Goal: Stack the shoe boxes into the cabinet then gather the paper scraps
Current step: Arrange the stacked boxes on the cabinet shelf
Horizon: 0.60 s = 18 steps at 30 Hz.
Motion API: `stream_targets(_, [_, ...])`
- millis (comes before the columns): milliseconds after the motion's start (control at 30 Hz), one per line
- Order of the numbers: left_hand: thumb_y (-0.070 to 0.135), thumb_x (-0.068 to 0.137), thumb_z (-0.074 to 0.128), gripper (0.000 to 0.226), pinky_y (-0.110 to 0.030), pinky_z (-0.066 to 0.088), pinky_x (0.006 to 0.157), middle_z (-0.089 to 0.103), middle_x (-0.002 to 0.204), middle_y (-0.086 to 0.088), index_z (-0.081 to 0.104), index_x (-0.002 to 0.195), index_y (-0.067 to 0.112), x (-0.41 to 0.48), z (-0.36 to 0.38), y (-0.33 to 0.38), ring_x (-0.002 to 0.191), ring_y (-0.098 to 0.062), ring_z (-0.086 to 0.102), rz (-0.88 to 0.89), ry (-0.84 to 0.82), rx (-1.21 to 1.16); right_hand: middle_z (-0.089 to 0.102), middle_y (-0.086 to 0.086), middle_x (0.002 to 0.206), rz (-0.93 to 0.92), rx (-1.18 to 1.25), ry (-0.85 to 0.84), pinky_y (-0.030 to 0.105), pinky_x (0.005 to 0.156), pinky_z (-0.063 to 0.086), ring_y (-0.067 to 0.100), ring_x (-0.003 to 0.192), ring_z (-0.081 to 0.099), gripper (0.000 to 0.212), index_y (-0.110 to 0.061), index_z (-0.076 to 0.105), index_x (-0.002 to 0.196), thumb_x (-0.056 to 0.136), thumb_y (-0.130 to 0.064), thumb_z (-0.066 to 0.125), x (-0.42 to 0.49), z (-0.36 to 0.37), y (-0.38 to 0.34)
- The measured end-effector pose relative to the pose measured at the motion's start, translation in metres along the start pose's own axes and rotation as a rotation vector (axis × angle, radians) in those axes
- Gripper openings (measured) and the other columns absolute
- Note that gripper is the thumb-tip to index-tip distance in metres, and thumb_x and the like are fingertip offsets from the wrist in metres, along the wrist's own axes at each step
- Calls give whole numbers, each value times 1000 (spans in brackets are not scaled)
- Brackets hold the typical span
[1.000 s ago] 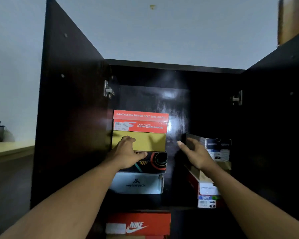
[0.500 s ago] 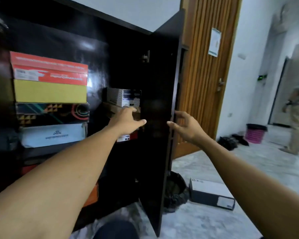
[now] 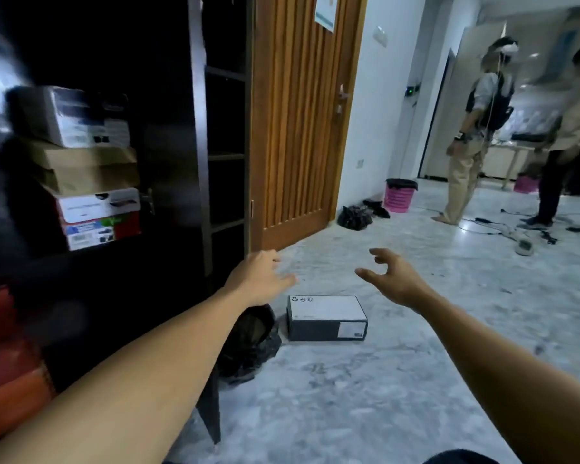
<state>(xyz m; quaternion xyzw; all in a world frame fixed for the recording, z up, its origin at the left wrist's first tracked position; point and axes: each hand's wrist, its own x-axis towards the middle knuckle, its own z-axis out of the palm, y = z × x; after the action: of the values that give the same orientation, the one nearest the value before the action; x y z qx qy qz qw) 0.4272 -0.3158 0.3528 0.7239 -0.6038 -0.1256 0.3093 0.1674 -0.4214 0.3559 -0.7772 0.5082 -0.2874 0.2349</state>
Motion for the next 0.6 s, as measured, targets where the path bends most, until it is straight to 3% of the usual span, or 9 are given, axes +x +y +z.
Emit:
stream_targets(133, [53,87,68,68,-33,45,100,48,144,-1,49,141,16,53,99,-27,128,-22,50,-28,-122,55,51,12,144,110,-16,-37,32,98,42,26,130,51,70,-15,43,147,88,-44,70,38,26,94])
stream_targets(267, [63,77,69,73,-31,48,94,50,134,4,55,135,21,98,193,-66,122,-21,54,-97,-178,39,51,12,144,201,-51,-107,24,93,37,25,131,50,68,-14,45,145,88,-41,71,72,63,185])
stream_targets(333, [59,77,71,69,-28,46,92,51,132,2,58,132,20,117,237,-88,119,-20,55,-122,-210,21,51,13,144,232,-58,-124,23,93,36,24,131,50,67,-14,46,145,88,-41,71,90,83,224])
stream_targets(433, [47,85,72,74,-25,40,97,40,147,-3,44,145,15,138,295,-119,128,-22,48,-166,-275,21,50,11,145,263,-57,-165,25,93,38,24,128,53,65,-14,46,144,89,-40,70,114,117,274])
stream_targets(600, [51,87,68,83,-32,38,106,25,156,-2,31,152,16,172,366,-173,139,-22,37,-271,-311,28,46,9,147,292,-30,-255,25,87,42,24,119,61,64,-18,46,144,89,-41,70,153,174,350])
